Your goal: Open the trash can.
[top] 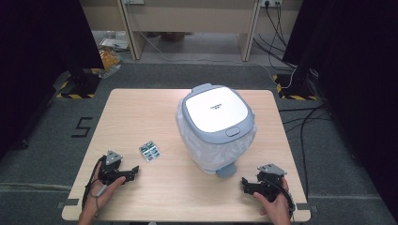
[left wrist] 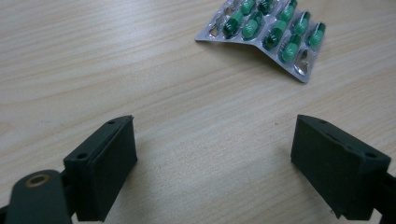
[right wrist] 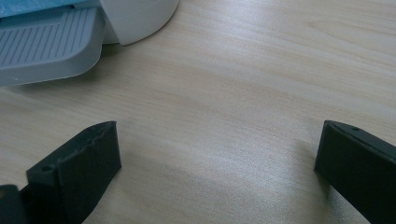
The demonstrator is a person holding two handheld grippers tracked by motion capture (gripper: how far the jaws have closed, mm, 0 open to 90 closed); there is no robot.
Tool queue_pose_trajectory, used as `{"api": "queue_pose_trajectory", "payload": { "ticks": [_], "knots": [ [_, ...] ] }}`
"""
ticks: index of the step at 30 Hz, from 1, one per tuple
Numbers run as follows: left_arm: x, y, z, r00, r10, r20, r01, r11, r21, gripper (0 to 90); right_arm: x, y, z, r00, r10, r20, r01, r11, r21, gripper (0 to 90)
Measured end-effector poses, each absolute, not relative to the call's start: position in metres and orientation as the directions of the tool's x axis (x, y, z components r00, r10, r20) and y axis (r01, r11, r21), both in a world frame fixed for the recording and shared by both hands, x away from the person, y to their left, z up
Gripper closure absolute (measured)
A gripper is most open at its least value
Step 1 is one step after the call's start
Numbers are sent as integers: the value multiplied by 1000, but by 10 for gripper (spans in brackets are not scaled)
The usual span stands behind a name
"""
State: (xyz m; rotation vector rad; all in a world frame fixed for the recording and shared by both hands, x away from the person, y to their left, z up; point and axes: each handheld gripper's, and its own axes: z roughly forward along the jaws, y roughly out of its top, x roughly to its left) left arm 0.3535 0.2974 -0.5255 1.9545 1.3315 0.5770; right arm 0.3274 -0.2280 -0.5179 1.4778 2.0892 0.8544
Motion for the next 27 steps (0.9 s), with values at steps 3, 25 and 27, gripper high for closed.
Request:
{"api": "queue_pose_trajectory", "payload": {
  "ticks": [3,25,27],
  "knots": [
    [353,297,-525,369,929,-19,618,-230,752,144,327,-229,-517,-342,940,12,672,235,703,4],
    [345,223,-482,524,848,-86,512,-233,827,166,340,-232,-498,-365,931,18,590,216,777,152],
    [349,210,-481,539,838,-84,504,-242,829,168,344,-229,-495,-362,932,14,588,217,779,153]
  ]
}}
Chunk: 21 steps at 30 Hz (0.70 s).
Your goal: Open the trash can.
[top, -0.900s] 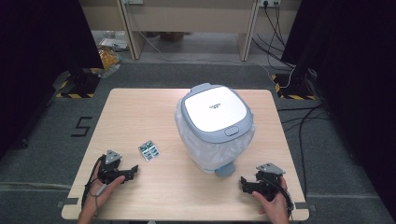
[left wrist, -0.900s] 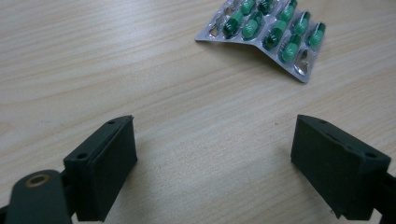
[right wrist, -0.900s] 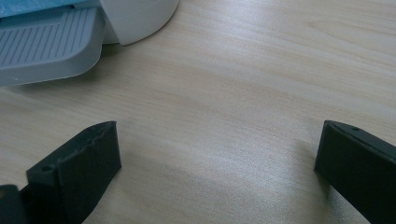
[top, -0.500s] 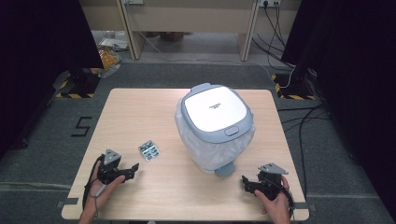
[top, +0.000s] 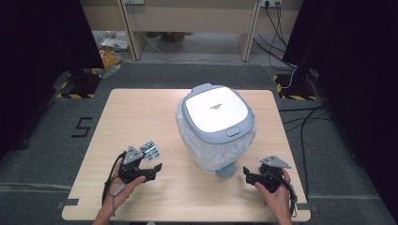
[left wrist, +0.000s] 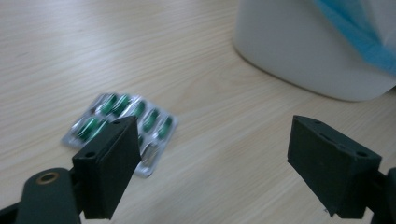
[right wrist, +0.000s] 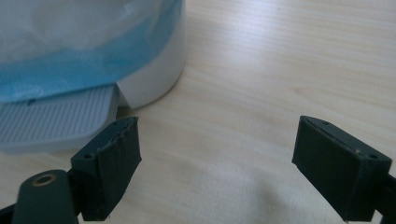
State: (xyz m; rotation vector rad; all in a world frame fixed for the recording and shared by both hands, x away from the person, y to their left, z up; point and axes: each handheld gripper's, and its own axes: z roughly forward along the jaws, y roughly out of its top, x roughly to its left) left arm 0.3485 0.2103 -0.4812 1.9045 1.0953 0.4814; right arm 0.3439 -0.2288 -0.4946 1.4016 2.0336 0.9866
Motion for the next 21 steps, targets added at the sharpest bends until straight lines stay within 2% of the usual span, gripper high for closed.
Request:
{"api": "queue_pose_trajectory", "payload": {
  "ticks": [9,21],
  "knots": [
    [369,156,-484,594,803,-56,468,-288,836,179,355,-214,-494,-402,915,11,576,244,780,156],
    [377,134,-485,600,795,-92,466,-253,848,179,357,-196,-497,-443,896,38,561,244,791,166]
  ]
}}
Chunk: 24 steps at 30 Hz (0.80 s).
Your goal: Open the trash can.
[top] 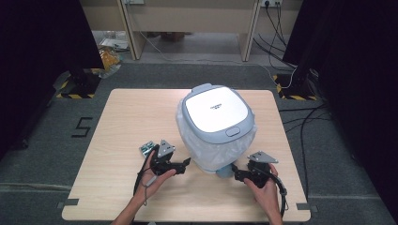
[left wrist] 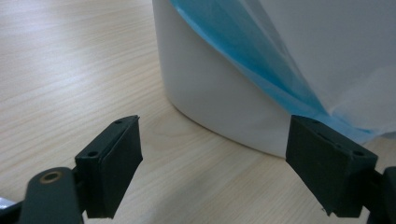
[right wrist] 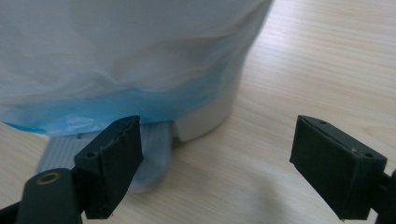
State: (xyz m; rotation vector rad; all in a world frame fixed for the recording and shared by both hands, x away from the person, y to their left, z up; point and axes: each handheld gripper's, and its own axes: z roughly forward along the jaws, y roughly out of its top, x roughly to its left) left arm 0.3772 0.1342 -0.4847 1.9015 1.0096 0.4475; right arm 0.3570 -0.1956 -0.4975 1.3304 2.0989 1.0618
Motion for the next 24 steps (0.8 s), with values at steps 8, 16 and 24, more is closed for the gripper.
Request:
{"api": "queue_pose_trajectory", "payload": {
  "ticks": [8,16,24],
  "knots": [
    [385,124,-480,581,807,-105,461,-220,860,151,360,-190,-504,-409,909,80,568,185,802,162],
    [399,122,-479,545,831,-113,480,-199,855,160,362,-188,-508,-393,910,129,576,135,806,161],
    [425,120,-477,535,833,-144,513,-184,838,163,366,-183,-508,-373,917,144,585,112,803,154]
  ]
}}
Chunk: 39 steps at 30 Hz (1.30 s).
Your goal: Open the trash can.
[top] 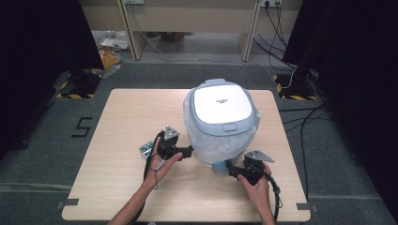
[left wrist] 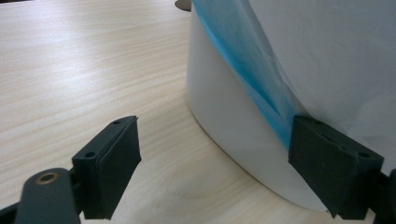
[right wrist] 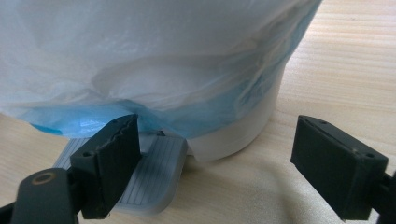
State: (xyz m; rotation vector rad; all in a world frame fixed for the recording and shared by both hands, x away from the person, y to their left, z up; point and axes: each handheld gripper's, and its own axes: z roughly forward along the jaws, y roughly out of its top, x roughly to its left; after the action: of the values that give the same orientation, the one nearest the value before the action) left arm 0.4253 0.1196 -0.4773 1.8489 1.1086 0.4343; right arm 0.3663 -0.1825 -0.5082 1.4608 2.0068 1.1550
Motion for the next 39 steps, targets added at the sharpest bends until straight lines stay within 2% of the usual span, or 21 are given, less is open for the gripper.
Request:
{"api": "queue_pose_trajectory", "payload": {
  "ticks": [6,10,13,19,29,32,39],
  "knots": [
    [433,119,-479,535,831,-154,519,-179,836,167,359,-180,-501,-370,923,103,588,147,795,162],
    [429,121,-480,549,826,-131,510,-207,835,167,343,-176,-494,-432,897,90,563,190,804,164],
    [420,129,-483,556,822,-123,513,-223,829,168,328,-163,-493,-511,858,50,533,271,801,178],
    [398,145,-492,582,809,-85,513,-284,810,168,324,-145,-492,-582,812,44,497,312,809,191],
    [362,181,-503,572,819,-42,512,-317,798,160,323,-131,-499,-602,798,-17,486,383,785,200],
    [351,197,-510,562,827,-25,526,-334,783,160,321,-128,-503,-610,788,-83,455,435,777,200],
    [339,225,-518,523,852,-11,563,-336,755,162,321,-128,-504,-612,787,-84,458,438,773,200]
  ]
}}
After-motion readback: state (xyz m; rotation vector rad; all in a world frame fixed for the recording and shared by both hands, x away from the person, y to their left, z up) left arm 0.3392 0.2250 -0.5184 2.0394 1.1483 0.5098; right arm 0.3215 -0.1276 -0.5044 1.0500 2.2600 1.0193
